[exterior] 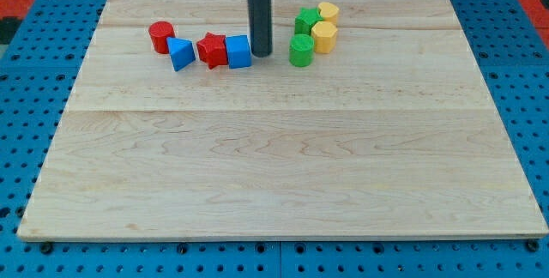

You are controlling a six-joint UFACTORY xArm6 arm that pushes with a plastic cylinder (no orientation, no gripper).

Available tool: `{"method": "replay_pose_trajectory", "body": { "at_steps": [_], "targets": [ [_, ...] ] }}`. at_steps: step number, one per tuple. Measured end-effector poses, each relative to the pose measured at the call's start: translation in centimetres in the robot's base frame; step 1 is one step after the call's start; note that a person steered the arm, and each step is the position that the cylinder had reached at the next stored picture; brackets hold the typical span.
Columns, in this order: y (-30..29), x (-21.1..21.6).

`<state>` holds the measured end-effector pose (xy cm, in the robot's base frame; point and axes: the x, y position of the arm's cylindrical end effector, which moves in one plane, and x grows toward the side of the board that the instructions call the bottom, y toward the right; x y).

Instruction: Slightly move the red star right to the red circle

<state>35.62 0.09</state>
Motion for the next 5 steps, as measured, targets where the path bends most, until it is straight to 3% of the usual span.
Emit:
{"method": "replay_pose_trajectory", "body": {
  "at_steps": [1, 2, 3, 4, 5],
  "targets": [
    [4.1, 2.0],
    [3.7, -2.5],
    [5.3, -2.9],
    [-0.1, 1.5],
    [-5.7, 0.5]
  ]
}}
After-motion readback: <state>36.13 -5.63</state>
